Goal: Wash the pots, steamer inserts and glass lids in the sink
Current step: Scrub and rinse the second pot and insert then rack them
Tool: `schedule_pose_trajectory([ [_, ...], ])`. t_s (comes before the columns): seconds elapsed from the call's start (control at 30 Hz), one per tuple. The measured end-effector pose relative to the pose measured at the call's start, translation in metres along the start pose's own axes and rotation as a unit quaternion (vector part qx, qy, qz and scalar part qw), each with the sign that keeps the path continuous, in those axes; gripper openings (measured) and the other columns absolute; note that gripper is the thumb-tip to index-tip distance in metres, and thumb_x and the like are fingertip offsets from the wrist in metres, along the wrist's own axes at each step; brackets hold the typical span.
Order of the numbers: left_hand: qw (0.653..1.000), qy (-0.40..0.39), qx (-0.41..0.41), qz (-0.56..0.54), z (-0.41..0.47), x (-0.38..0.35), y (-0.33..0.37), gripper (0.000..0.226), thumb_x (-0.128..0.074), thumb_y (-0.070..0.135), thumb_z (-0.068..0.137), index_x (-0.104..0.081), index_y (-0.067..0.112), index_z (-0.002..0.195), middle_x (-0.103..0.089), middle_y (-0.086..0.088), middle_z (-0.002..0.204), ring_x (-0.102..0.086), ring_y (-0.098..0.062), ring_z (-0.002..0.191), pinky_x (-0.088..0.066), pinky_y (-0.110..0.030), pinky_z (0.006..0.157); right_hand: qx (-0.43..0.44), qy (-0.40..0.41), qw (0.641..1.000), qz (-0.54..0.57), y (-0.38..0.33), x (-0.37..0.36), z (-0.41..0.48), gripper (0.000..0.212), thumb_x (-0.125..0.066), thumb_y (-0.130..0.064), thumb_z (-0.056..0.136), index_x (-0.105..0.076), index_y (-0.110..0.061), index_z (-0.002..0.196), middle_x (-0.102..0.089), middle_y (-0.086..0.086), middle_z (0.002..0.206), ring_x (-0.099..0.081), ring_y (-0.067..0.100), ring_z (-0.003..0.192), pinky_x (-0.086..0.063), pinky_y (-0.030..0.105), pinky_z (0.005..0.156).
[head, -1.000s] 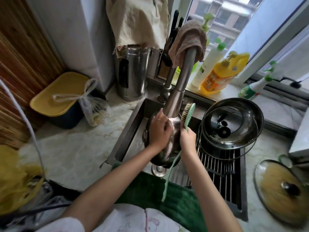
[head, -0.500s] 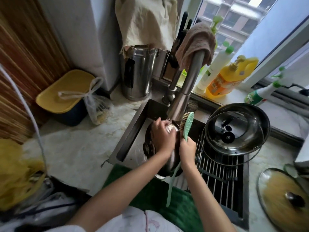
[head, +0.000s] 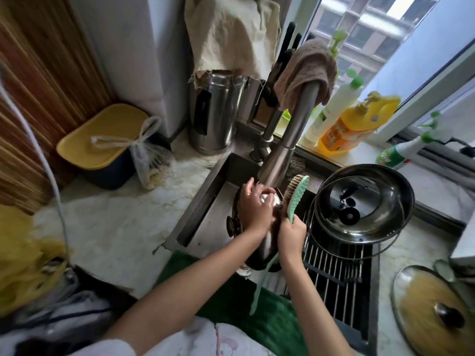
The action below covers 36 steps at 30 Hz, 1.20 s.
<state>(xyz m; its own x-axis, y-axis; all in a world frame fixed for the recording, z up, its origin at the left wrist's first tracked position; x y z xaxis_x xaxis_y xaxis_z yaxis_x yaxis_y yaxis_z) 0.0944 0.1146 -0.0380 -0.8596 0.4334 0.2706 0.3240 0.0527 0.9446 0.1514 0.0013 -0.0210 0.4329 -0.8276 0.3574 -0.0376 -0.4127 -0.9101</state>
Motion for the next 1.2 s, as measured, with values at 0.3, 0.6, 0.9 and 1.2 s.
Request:
schedule_pose_trajectory([
  [0.3,0.997,-0.016,-0.062,0.048,-0.023,0.000,0.000,0.034,-0.038,0.032,0.093,-0.062,0.020,0.113,-0.032,-0.002,0.152,-0.027,-0.019,0.140,-0.028,-0.041,0.112,-0.012,0.010,1.000,0.022,-0.002,0.003,-0.007,0.038,-0.049,-0.012,0.097,-0.047,-0.011,0.059,-0.042,0.002,0.054,-0.035,0.013,0.050,-0.027,0.029,0.049],
  [0.6,0.961,-0.100,0.236,-0.107,0.054,0.021,-0.055,0.035,-0.036,0.030,0.093,-0.063,0.008,0.086,-0.063,-0.023,0.111,-0.058,-0.034,0.107,-0.047,-0.040,0.095,0.024,-0.015,0.997,0.068,-0.012,0.025,-0.025,0.038,-0.053,-0.024,0.096,-0.049,-0.010,0.060,-0.041,0.002,0.053,-0.034,0.010,0.048,-0.026,0.026,0.045],
  [0.9,0.983,-0.174,-0.033,0.047,0.021,0.014,-0.041,0.036,-0.039,0.022,0.100,-0.052,0.017,0.133,-0.050,-0.005,0.138,-0.046,-0.020,0.128,-0.034,-0.026,0.103,-0.244,0.081,0.896,0.361,0.044,0.061,-0.027,0.024,-0.041,-0.028,0.101,-0.059,-0.017,0.089,-0.071,-0.001,0.064,-0.069,0.013,0.059,-0.057,0.029,0.059],
  [1.2,0.974,-0.106,0.080,-0.186,0.008,0.026,-0.012,0.034,-0.041,0.007,0.099,-0.052,0.002,0.130,-0.056,-0.004,0.125,-0.054,-0.007,0.110,-0.043,-0.015,0.092,-0.282,0.121,0.845,0.438,0.047,0.071,-0.026,0.031,-0.038,-0.035,0.100,-0.061,-0.014,0.105,-0.058,0.011,0.130,-0.050,0.027,0.124,-0.035,0.042,0.110],
])
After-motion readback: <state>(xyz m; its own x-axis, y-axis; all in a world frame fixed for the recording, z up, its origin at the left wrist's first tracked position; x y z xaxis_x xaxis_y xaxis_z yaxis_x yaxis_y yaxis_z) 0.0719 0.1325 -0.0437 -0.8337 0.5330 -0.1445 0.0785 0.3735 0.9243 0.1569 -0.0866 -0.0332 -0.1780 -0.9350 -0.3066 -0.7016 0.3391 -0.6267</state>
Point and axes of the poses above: each hand's wrist, its own z-axis towards the middle knuckle, its own x-axis out of the back of the hand, y = z × x, the point moved 7 cm from there along z, towards the middle knuckle
